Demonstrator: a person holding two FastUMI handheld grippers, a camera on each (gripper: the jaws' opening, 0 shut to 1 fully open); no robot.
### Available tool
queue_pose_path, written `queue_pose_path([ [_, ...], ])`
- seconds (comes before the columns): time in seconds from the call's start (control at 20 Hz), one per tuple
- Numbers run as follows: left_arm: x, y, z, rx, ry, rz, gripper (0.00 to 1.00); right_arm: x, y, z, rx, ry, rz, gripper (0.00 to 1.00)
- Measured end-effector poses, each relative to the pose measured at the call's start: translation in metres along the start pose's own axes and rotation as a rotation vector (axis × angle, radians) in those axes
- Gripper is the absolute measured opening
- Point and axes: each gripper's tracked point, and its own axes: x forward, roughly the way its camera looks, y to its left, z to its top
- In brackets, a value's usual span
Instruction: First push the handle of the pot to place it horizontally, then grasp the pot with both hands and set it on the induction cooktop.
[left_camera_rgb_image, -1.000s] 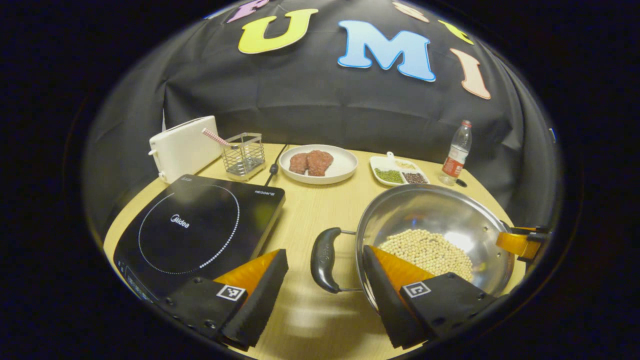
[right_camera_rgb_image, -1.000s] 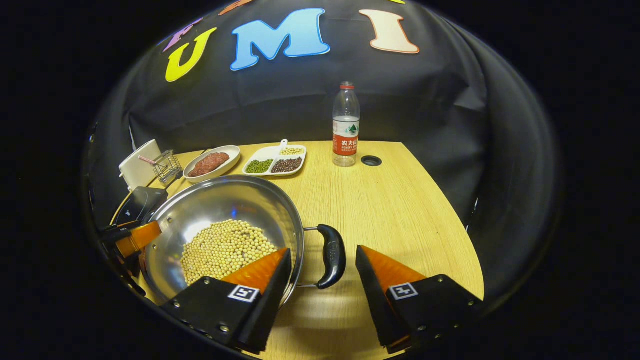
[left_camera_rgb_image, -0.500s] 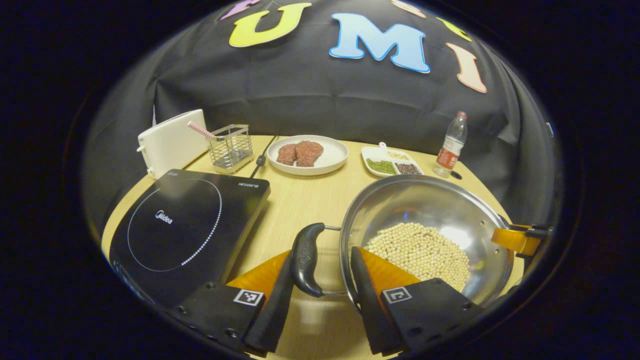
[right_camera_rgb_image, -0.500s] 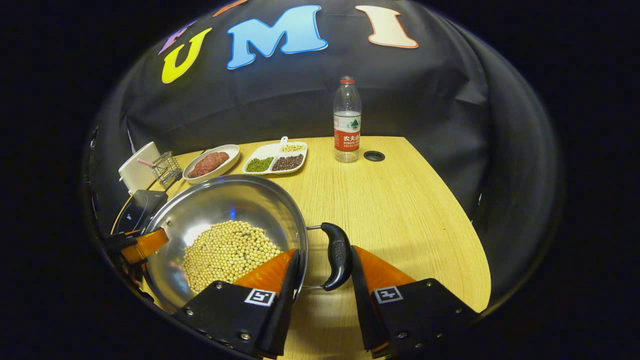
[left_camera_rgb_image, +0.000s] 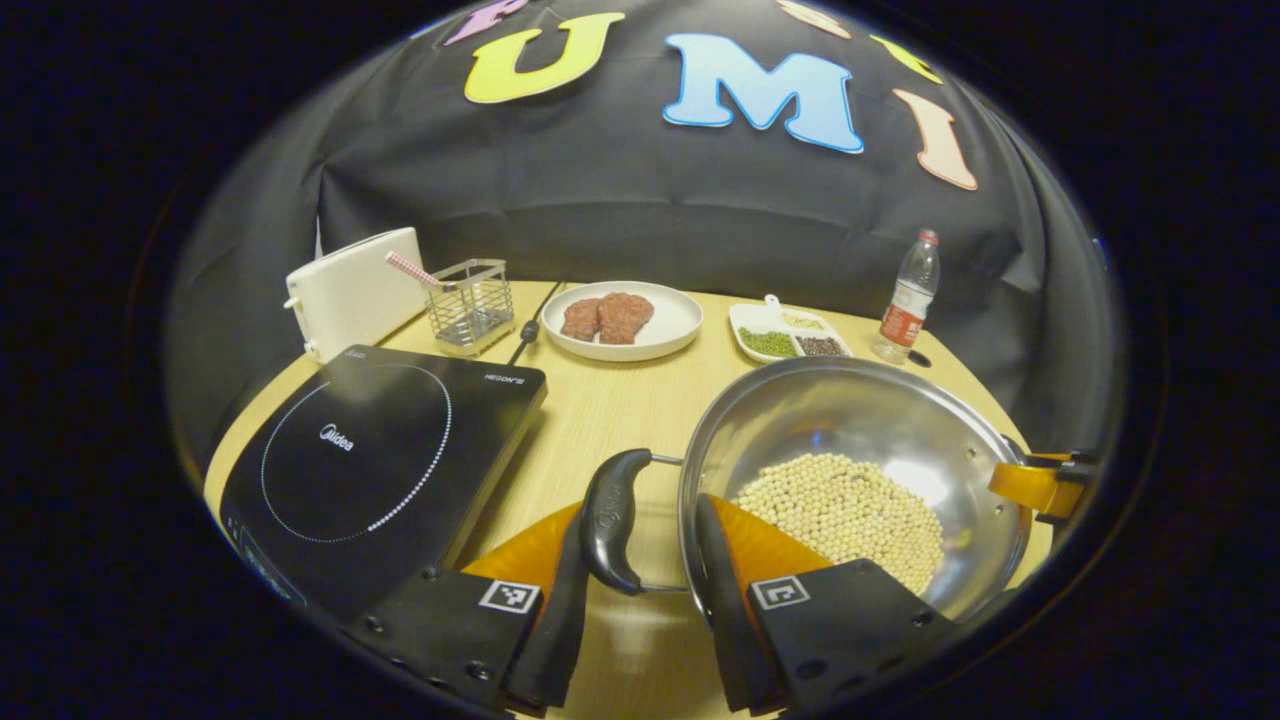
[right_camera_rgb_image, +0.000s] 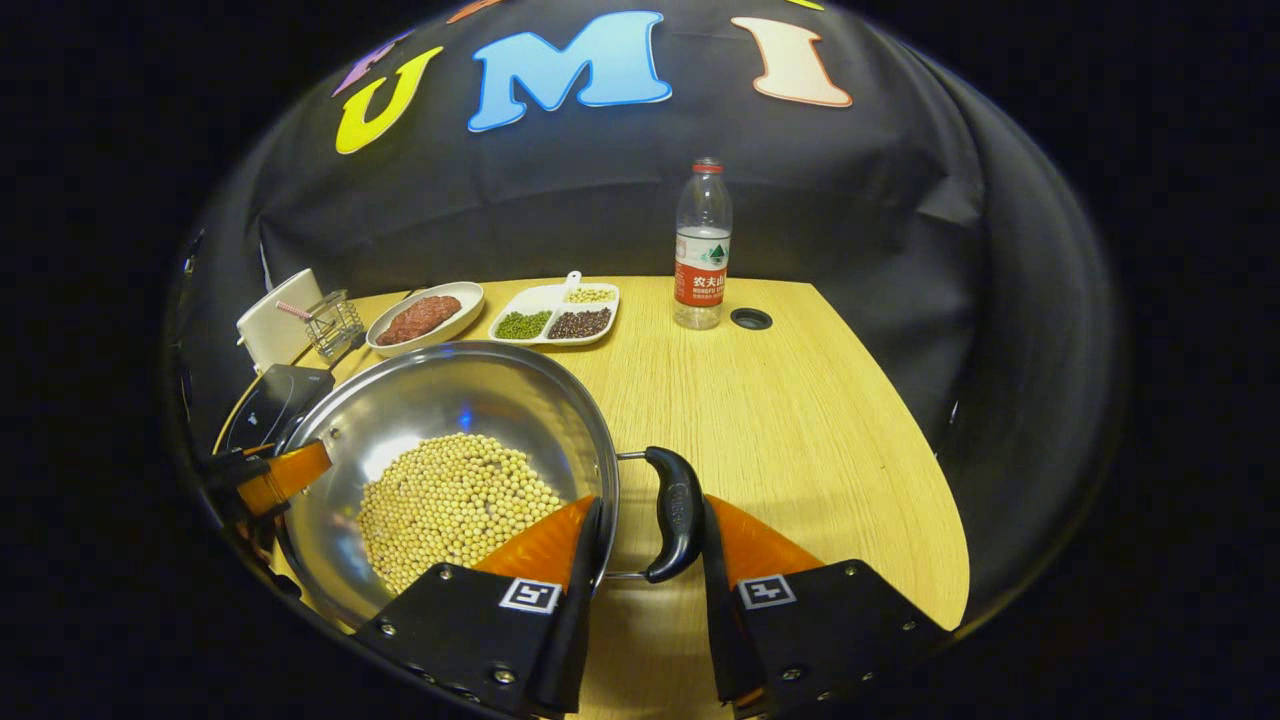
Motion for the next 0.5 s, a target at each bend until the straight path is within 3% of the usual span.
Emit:
queue_pose_path([
  [0.1, -0.004, 0.001, 0.004, 0.001, -0.018, -0.003, 0.63, -0.005, 0.0, 0.005, -0.009, -0.011, -0.003, 0.49],
  [0.15, -0.007, 0.002, 0.008, 0.007, -0.025, -0.003, 0.58, -0.008, 0.002, 0.007, -0.011, -0.016, -0.004, 0.49],
  [0.2, -0.01, 0.003, 0.01, 0.009, -0.027, -0.005, 0.66, -0.012, 0.003, 0.009, -0.012, -0.021, -0.007, 0.49],
  [0.25, -0.013, 0.004, 0.013, 0.006, -0.031, -0.006, 0.58, -0.015, 0.005, 0.011, -0.012, -0.024, -0.007, 0.49],
  [0.45, -0.029, 0.019, 0.021, 0.006, -0.04, -0.012, 0.62, -0.032, 0.02, 0.015, -0.006, -0.025, -0.014, 0.49],
  [0.5, -0.033, 0.024, 0.023, 0.005, -0.044, -0.017, 0.58, -0.038, 0.024, 0.016, -0.003, -0.026, -0.02, 0.49],
])
